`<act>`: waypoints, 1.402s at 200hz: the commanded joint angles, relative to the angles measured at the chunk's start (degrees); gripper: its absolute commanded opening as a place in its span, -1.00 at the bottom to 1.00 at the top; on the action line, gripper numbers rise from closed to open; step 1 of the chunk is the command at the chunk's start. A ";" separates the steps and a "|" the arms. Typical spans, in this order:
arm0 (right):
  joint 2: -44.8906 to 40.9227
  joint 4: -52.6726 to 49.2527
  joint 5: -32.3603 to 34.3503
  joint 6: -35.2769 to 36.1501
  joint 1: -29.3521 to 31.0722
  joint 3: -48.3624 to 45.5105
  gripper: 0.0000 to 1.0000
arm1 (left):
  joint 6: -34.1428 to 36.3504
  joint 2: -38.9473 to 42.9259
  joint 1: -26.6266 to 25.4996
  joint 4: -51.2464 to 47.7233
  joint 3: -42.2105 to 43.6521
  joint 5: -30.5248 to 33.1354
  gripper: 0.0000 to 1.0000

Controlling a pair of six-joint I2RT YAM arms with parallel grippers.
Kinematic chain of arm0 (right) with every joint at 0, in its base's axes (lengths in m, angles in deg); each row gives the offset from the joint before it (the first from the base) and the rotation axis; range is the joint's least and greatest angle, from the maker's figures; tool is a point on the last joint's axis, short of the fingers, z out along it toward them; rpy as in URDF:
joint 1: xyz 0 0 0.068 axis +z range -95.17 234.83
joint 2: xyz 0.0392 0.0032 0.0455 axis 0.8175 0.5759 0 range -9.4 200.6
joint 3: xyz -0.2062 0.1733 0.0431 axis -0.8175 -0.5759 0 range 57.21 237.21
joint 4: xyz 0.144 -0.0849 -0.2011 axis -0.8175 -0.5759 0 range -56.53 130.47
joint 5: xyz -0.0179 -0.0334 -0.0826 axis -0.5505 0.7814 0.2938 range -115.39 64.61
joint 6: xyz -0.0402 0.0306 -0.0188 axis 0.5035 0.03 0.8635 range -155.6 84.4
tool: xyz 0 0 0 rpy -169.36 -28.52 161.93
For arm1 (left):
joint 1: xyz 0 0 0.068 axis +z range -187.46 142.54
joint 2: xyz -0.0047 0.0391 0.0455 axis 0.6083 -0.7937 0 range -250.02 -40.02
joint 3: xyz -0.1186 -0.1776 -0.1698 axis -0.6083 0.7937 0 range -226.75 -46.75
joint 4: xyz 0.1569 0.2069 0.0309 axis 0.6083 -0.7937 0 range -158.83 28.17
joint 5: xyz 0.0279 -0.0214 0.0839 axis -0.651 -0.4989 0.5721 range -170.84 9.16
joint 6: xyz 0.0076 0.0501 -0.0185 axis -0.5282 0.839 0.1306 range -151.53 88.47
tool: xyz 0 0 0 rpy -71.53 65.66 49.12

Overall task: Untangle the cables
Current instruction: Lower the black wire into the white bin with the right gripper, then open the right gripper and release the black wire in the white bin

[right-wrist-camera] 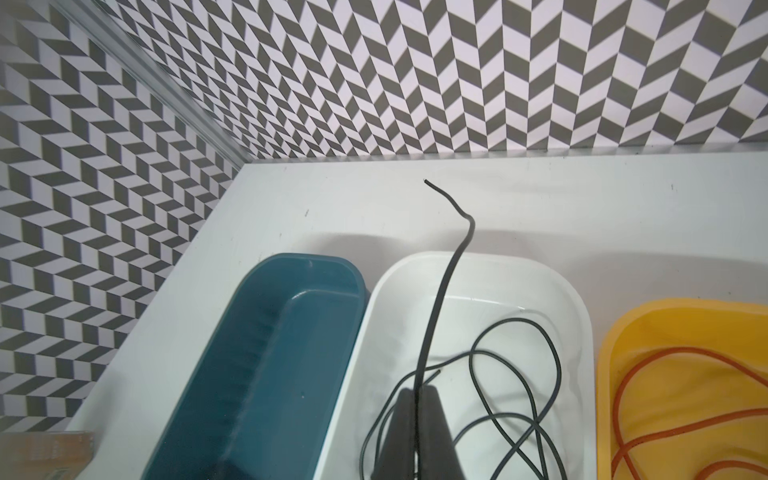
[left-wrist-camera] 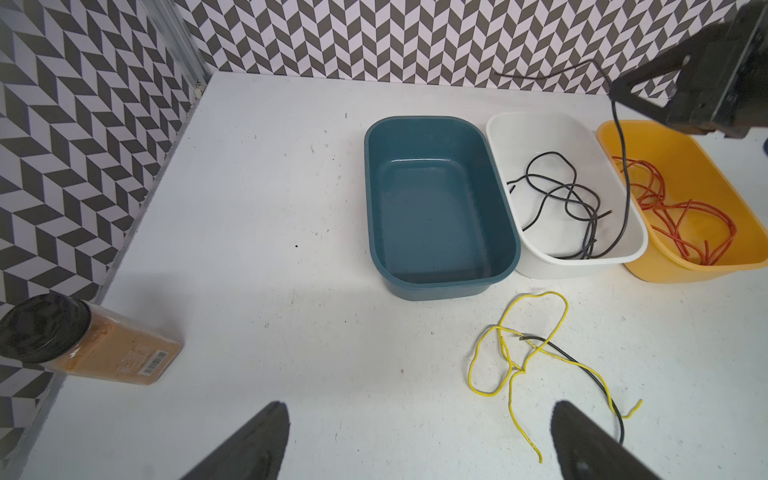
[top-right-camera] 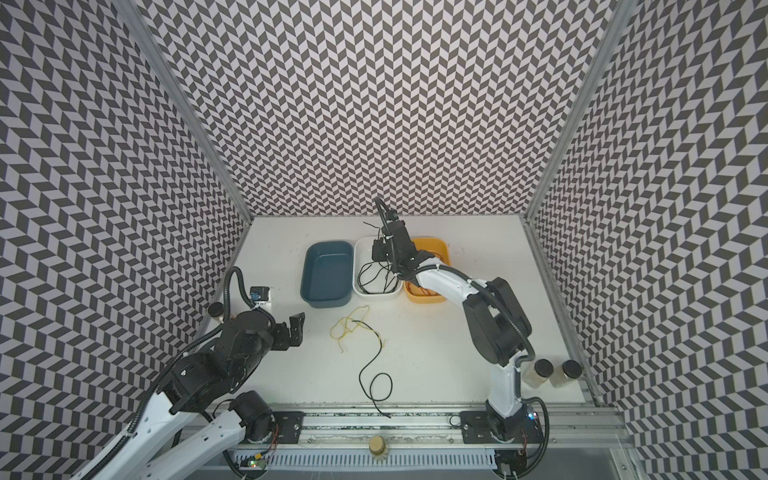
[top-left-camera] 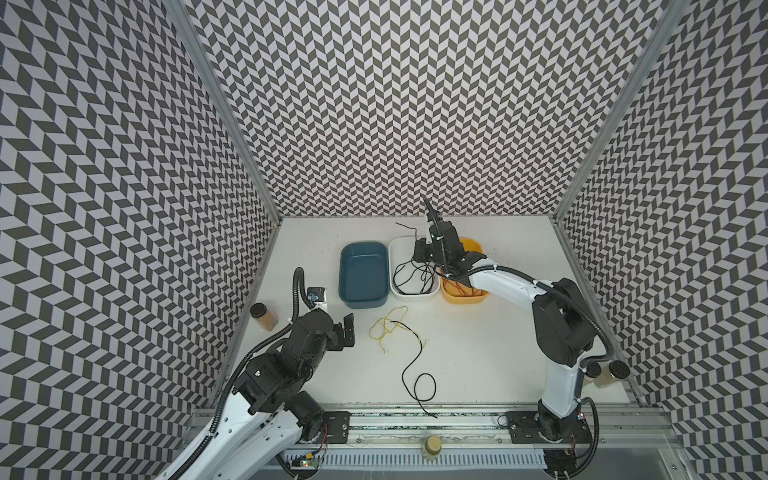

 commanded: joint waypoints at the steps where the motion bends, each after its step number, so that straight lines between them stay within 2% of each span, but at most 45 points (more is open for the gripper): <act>1: -1.47 7.67 1.52 -1.89 0.39 -4.04 -1.00 | 0.02 -0.11 0.43 0.78 0.72 0.21 1.00; 54: -1.17 4.89 0.52 -1.52 1.49 -6.51 -1.00 | 0.00 -0.25 0.70 0.85 0.67 -0.14 1.00; 88: -1.33 8.57 0.91 -2.92 1.61 -10.47 -1.00 | 0.06 -0.23 0.74 0.85 0.66 -0.10 1.00; 170: -9.97 8.89 -0.56 -0.98 2.88 -14.73 -1.00 | 0.05 -0.07 0.79 0.94 0.73 -0.19 1.00; 188: -11.11 6.03 1.26 0.08 3.78 -14.95 -1.00 | -0.02 0.05 0.79 0.85 0.68 -0.19 1.00; 227: -9.65 1.96 1.67 -0.03 4.50 -14.94 -1.00 | 0.04 0.00 0.79 0.85 0.67 -0.27 1.00; 280: -4.89 1.61 0.86 -0.97 4.78 -14.41 -1.00 | 0.04 0.04 0.80 0.86 0.69 -0.28 1.00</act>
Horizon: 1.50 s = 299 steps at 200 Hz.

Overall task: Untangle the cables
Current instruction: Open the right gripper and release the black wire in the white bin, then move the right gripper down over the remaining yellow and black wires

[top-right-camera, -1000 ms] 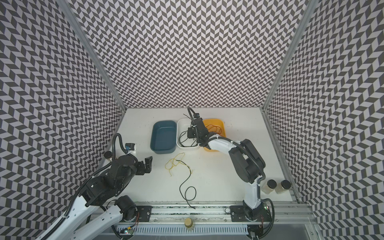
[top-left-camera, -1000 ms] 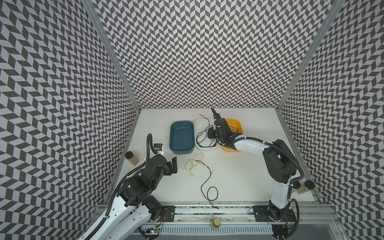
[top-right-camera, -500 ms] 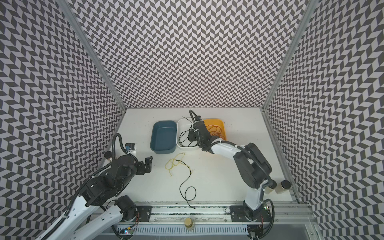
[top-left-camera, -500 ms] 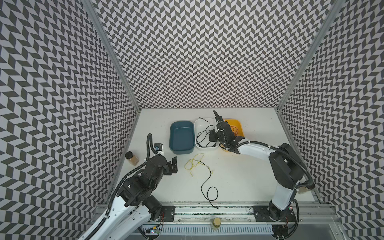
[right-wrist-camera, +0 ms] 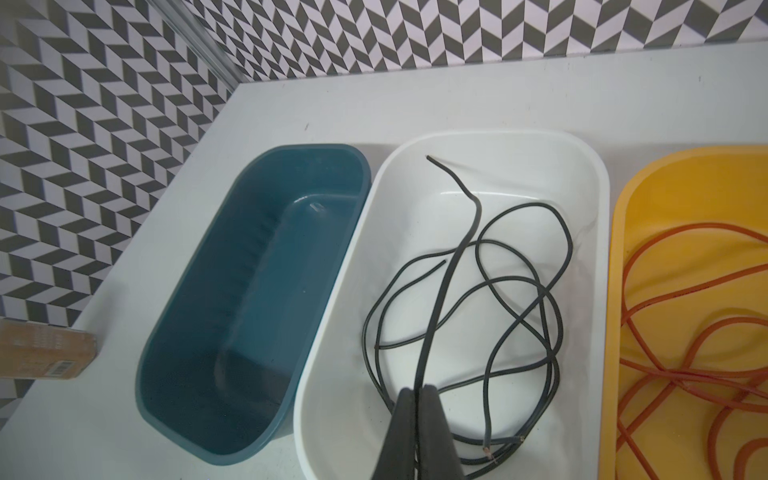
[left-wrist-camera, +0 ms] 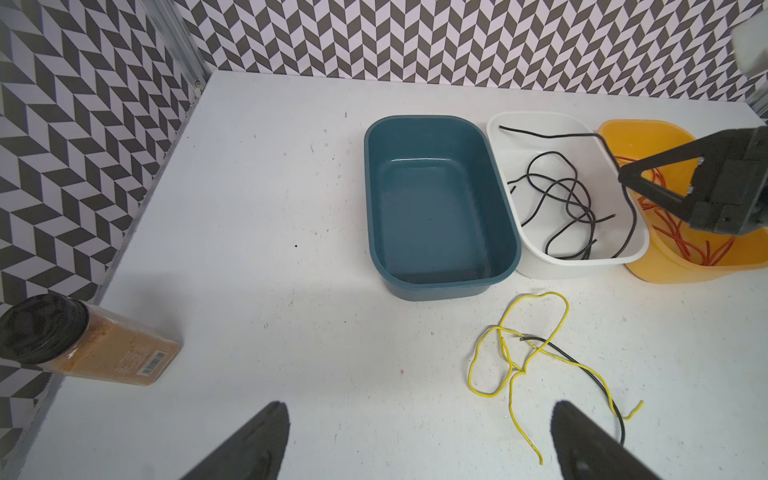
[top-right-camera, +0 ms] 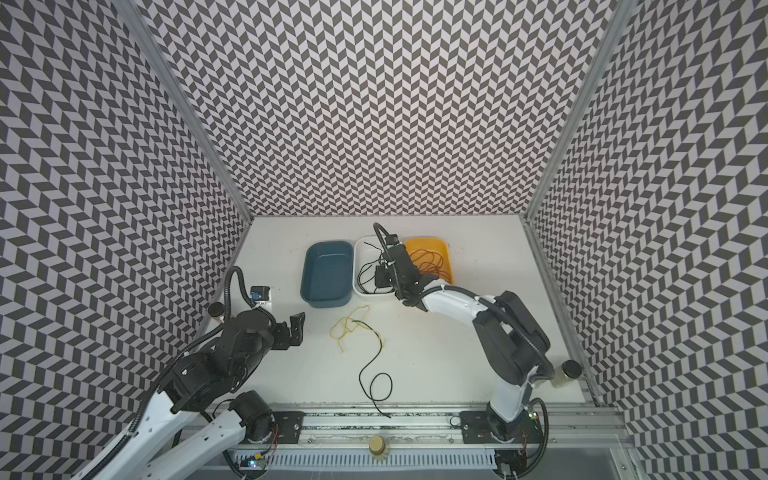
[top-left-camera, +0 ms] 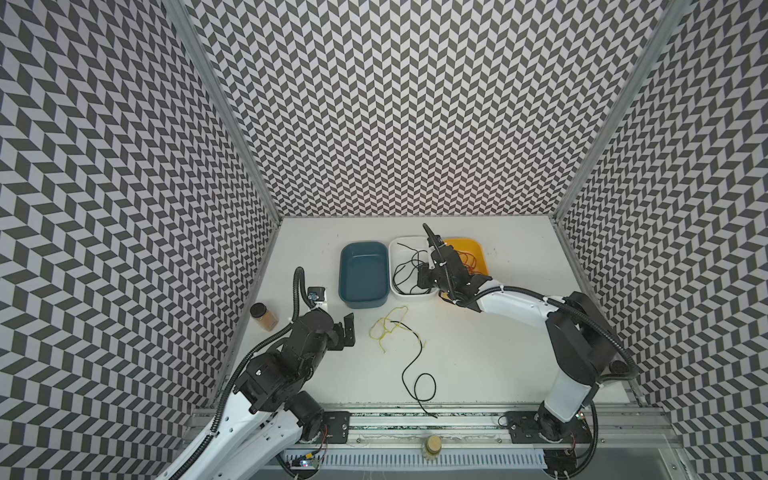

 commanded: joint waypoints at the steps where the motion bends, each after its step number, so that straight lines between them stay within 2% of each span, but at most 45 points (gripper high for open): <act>1: 3.13 -0.04 0.30 -0.54 0.45 0.12 -1.00 | -0.10 0.27 0.42 0.48 0.53 0.01 1.00; 53: 10.95 -3.88 -0.64 0.49 0.41 6.80 -1.00 | -0.14 0.32 0.41 0.47 0.55 0.01 1.00; 85: 14.12 -4.25 -0.85 2.20 0.33 10.14 -1.00 | -0.13 -0.02 0.41 0.63 0.58 -0.07 1.00; 108: 15.13 -8.05 -2.11 3.47 0.35 13.20 -1.00 | -0.10 -0.20 0.42 0.57 0.62 -0.17 1.00; 123: 13.45 -7.88 -2.81 3.48 0.36 12.45 -0.99 | 0.00 -0.05 0.48 0.63 0.63 -0.18 1.00; 142: 9.86 -7.30 -3.27 3.49 0.41 11.11 -0.78 | 0.00 -0.17 0.53 0.72 0.69 -0.25 1.00; 175: 4.51 -12.21 -2.58 4.57 0.49 12.03 -0.37 | 0.00 -0.51 0.69 0.74 0.63 -0.52 1.00; 206: 1.08 -17.14 -1.87 6.40 0.58 13.24 -0.10 | 0.00 -0.38 0.76 0.70 0.67 -0.51 1.00; 256: -4.73 -23.91 -2.93 7.56 1.41 12.07 -0.04 | 0.00 -0.86 0.68 0.65 0.65 -0.52 1.00; 299: -15.05 -27.15 -6.38 8.24 5.50 1.68 -0.02 | 0.00 -0.82 0.76 0.83 0.59 -0.94 1.00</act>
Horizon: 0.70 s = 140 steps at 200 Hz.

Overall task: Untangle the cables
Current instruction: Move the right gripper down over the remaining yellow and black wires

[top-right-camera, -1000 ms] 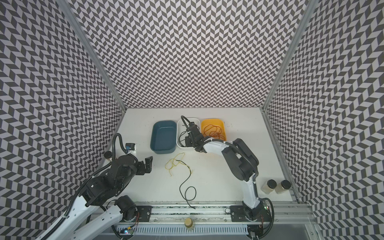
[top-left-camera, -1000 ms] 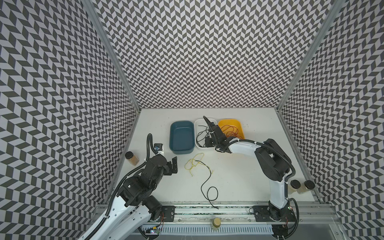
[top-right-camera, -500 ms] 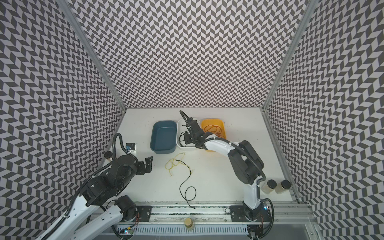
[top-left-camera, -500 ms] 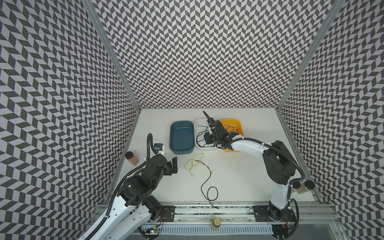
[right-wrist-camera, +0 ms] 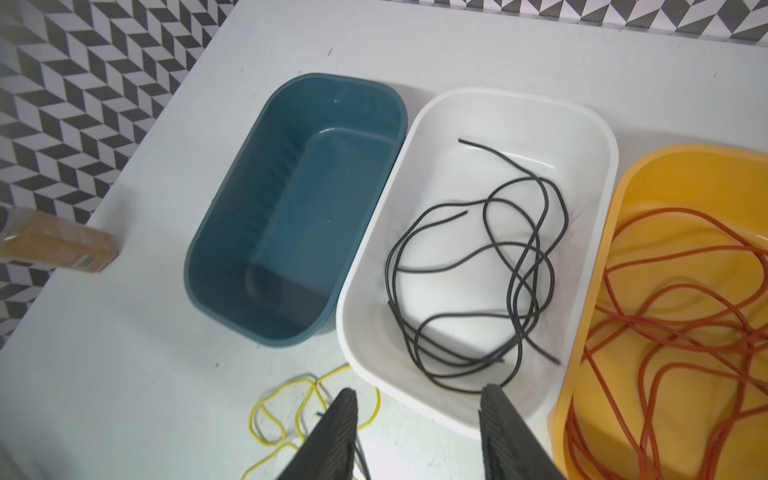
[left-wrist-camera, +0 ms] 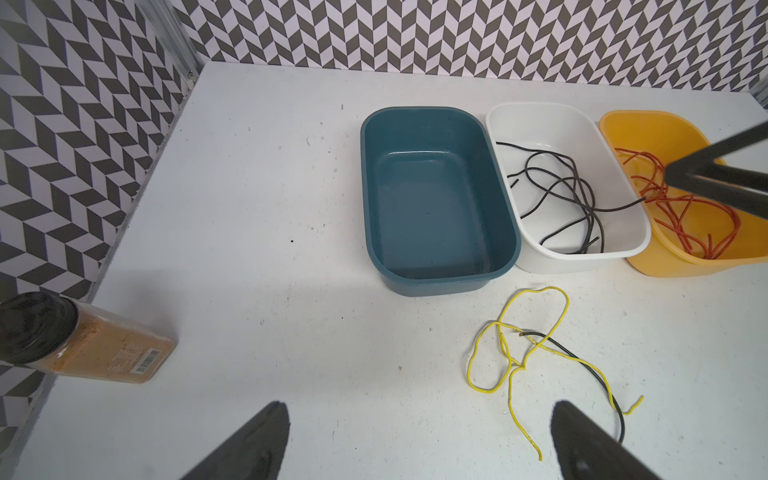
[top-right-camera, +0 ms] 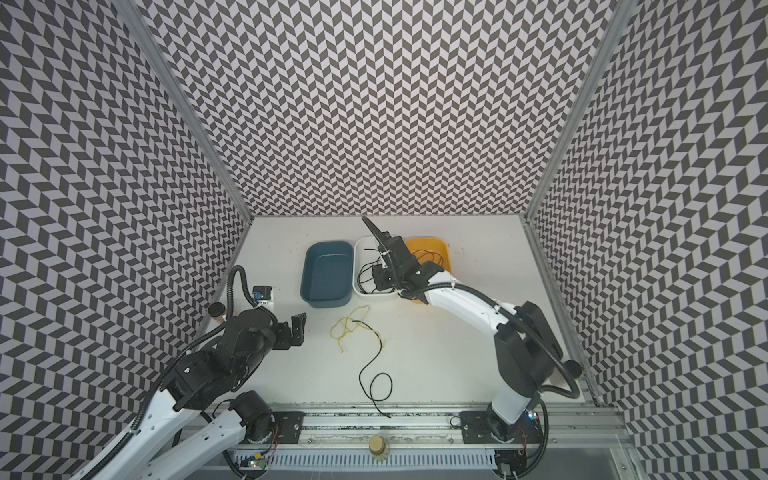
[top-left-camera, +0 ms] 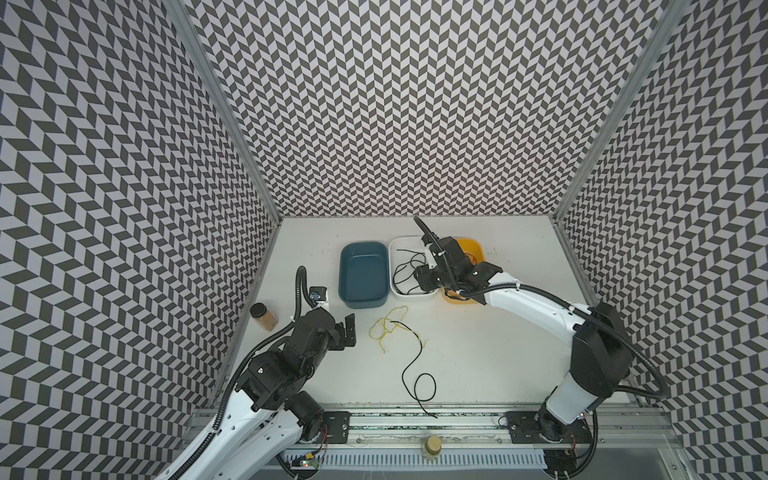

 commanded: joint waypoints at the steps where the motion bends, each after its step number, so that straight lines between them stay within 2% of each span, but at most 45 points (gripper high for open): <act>1: -6.12 -2.96 -3.07 1.00 2.64 -5.37 -0.03 | 0.00 -0.01 0.39 0.79 0.52 -0.07 1.00; 27: -11.99 -2.84 -3.65 -0.34 6.55 -13.63 -0.02 | 0.00 0.09 0.39 0.90 0.55 -0.52 1.00; 53: -14.38 -0.93 -3.26 -2.37 10.12 -20.38 -0.01 | 0.05 0.41 0.40 0.95 0.59 -0.62 1.00; 92: -12.29 3.02 -4.14 -5.34 12.74 -25.96 -0.02 | 0.01 1.07 0.39 0.79 0.52 -0.52 1.00; 140: -7.61 8.86 -3.83 -6.79 12.88 -27.89 -0.09 | 0.09 1.66 0.25 0.53 0.53 -0.18 1.00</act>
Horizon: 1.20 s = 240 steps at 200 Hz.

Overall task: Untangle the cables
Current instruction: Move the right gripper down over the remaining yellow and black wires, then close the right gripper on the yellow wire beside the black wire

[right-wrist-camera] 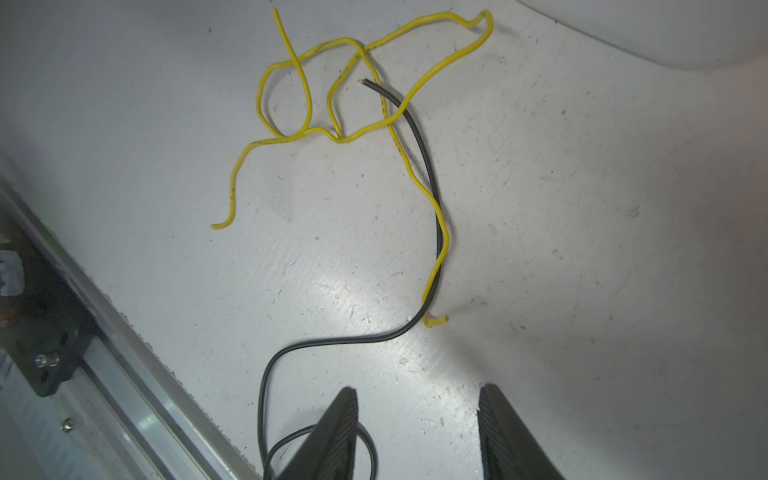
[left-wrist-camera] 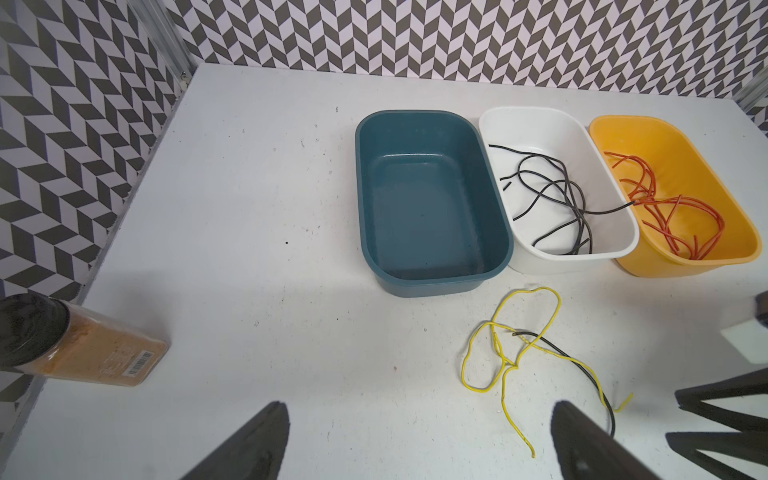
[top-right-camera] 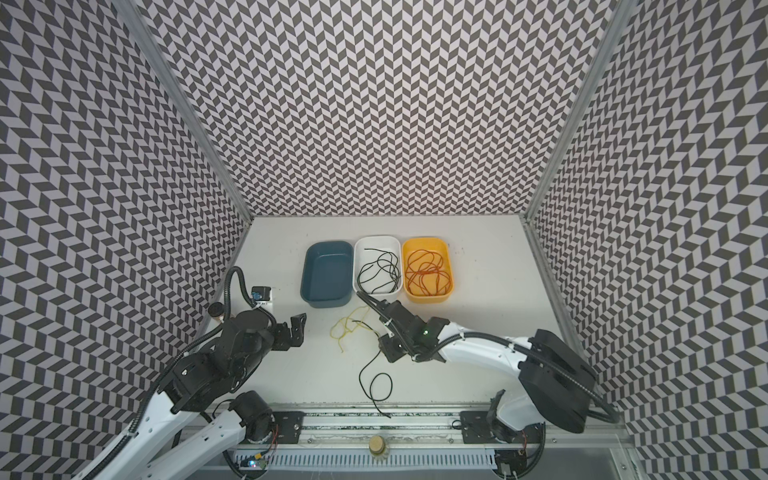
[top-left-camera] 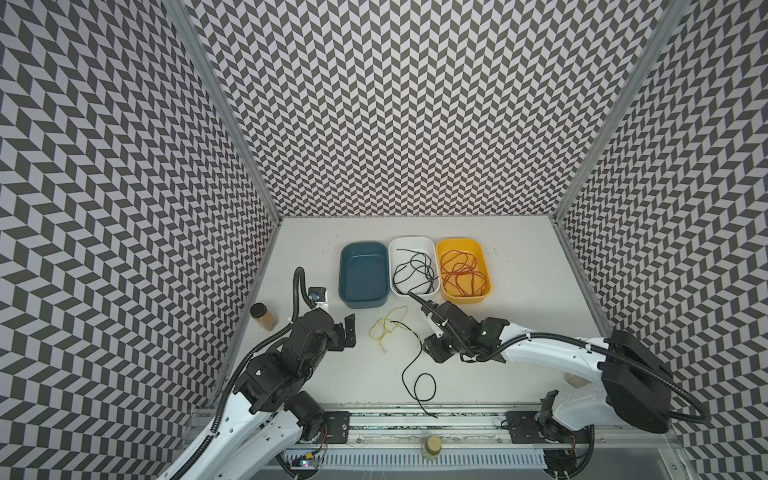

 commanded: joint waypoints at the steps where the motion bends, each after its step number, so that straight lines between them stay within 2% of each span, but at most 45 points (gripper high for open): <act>1: 2.15 5.91 0.08 -1.65 0.31 -0.58 -0.09 | 0.02 0.79 0.19 0.50 0.50 0.59 1.00; 42: 6.93 8.50 2.53 -2.91 0.22 0.02 -0.22 | -0.02 1.00 0.01 0.41 0.41 0.83 1.00; 92: 8.88 9.13 8.23 -5.56 0.03 0.27 -0.33 | -0.02 1.10 0.00 0.50 0.53 0.86 1.00; 190: 13.31 11.19 7.99 -5.27 -0.35 2.27 -0.63 | -0.02 1.12 0.01 0.49 0.51 0.86 1.00; 240: 13.59 11.32 9.57 -3.51 -0.30 2.36 -0.96 | -0.02 1.18 -0.06 0.50 0.61 0.86 1.00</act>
